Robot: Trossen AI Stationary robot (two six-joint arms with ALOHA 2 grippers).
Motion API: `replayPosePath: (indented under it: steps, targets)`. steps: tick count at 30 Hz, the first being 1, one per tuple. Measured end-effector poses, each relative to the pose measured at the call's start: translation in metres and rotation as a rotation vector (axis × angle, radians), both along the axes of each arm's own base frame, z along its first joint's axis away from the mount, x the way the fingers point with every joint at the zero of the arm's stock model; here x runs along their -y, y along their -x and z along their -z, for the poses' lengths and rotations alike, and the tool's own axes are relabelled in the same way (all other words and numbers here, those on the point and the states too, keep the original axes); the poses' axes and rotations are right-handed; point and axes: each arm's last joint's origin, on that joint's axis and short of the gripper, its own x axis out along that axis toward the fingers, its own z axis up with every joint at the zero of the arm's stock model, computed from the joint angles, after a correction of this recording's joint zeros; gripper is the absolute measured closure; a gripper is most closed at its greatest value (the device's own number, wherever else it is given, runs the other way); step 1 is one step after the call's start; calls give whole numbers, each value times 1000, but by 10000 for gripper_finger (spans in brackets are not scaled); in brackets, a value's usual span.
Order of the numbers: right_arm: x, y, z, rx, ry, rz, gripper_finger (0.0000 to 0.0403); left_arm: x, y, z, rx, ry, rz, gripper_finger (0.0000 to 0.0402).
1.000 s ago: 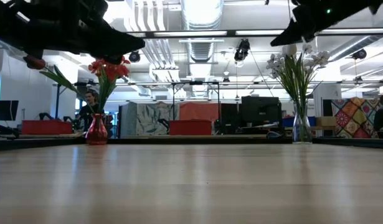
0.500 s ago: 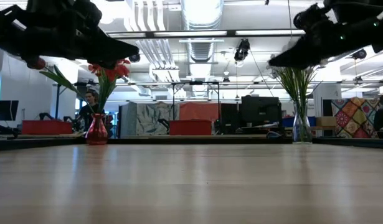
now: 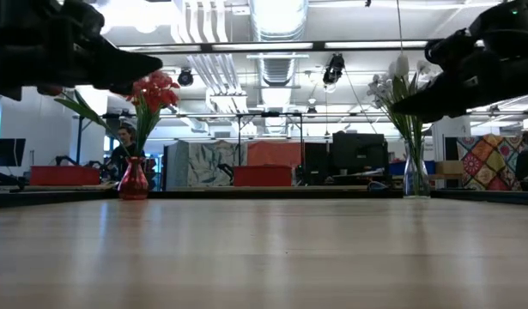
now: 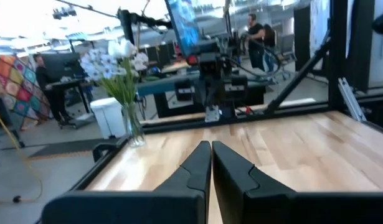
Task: Sort flowers into vase by color
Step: Return to Home Position
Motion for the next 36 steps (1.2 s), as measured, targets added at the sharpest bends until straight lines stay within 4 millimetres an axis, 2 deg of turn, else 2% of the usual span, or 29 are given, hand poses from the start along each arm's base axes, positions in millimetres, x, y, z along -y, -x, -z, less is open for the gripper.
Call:
replayPosePath:
  steps: [7, 13, 21, 30, 36]
  targets:
    - [-2, 17, 4, 122, 46, 61, 391, -1, 14, 10, 30, 30, -74, 402]
    - [-4, 26, -5, 212, 86, 76, 391, -1, 20, 11, 11, 50, -113, 401]
    - [-4, 33, -2, 204, 33, 129, 391, -4, 32, 12, 14, 96, -225, 401]
    - [-6, 40, -3, 230, 22, 133, 391, -3, 48, 17, 15, 174, -248, 401]
    - [-6, 40, -3, 229, 16, 135, 391, -5, 47, 18, -10, 115, -289, 401]
